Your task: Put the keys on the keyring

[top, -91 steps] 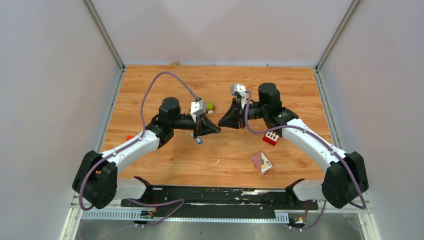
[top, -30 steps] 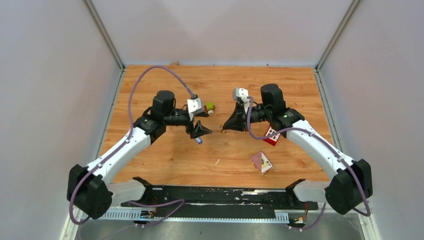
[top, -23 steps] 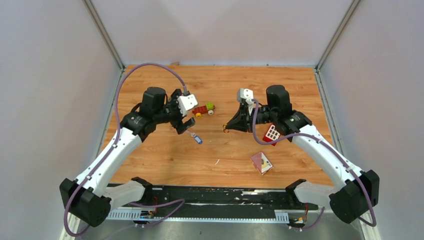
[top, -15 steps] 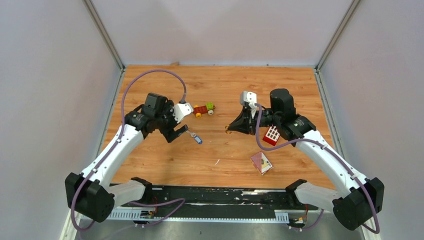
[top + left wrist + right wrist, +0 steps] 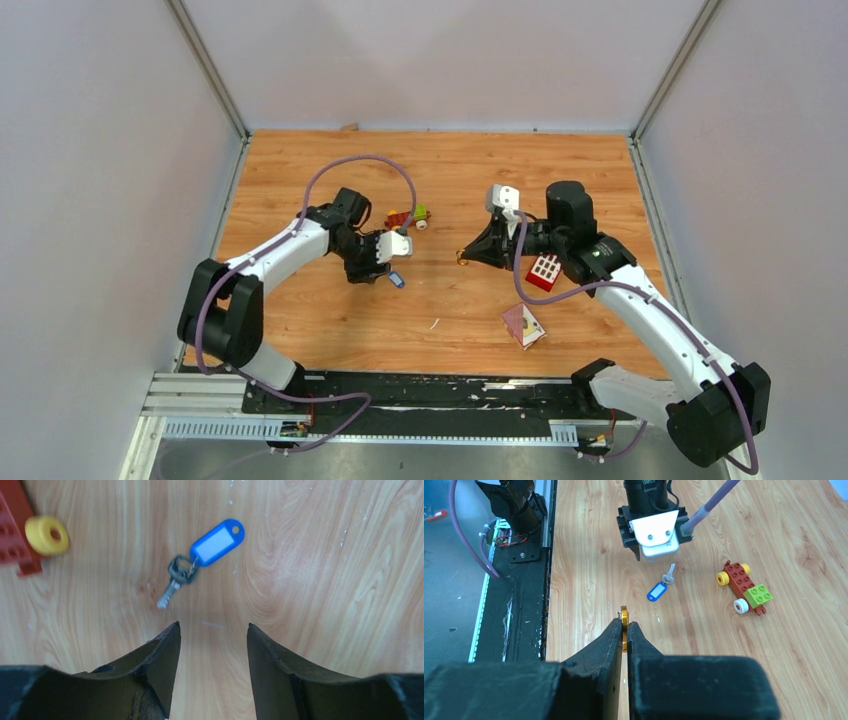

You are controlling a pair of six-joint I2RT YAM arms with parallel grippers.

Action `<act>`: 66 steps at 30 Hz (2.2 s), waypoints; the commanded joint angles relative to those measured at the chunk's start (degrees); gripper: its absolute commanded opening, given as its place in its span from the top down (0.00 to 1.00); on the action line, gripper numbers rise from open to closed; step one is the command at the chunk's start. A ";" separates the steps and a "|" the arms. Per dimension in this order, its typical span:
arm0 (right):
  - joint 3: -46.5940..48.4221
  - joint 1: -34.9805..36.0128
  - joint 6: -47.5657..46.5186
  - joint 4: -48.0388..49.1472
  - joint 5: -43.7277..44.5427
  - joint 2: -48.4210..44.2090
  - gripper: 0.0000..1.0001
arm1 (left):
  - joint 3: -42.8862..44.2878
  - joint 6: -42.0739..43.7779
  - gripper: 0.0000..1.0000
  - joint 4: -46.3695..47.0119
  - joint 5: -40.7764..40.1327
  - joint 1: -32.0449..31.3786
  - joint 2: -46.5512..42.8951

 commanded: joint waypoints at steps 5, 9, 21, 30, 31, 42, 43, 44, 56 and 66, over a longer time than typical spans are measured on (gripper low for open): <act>-0.69 -0.81 -2.18 1.96 -0.93 -1.02 1.00 | 8.46 23.93 0.46 -1.79 2.05 -4.35 9.07; -0.77 -0.81 -2.95 1.59 -0.75 -0.20 1.00 | 11.92 26.88 0.55 -5.07 -1.44 -5.87 14.02; -0.75 -1.34 -3.04 1.52 -0.90 0.76 1.00 | 12.91 29.19 0.58 -5.91 -3.50 -5.88 17.26; -0.91 -1.57 -2.87 1.73 -0.93 0.80 1.00 | 12.74 28.32 0.65 -5.39 -2.27 -5.91 17.79; -0.87 -1.66 -2.90 1.79 -0.99 0.84 1.00 | 12.75 28.16 0.65 -5.31 -2.09 -5.86 17.82; -1.08 -1.91 -2.91 1.87 -1.25 0.57 1.00 | 13.08 27.28 0.70 -4.46 -0.71 -5.91 18.77; -1.04 -1.93 -2.78 1.90 -1.26 0.58 1.00 | 13.08 27.24 0.71 -4.41 -0.71 -5.91 18.82; -1.04 -2.01 -2.78 1.89 -1.26 0.54 1.00 | 13.08 27.27 0.71 -4.36 -0.77 -5.87 18.96; -1.21 -2.09 -2.72 2.08 -1.41 0.76 1.00 | 14.03 25.78 0.92 -5.05 -0.80 -5.91 18.71; -1.26 -2.45 -1.34 3.09 -1.52 0.11 1.00 | 12.66 19.51 1.00 -3.46 6.00 -3.44 10.85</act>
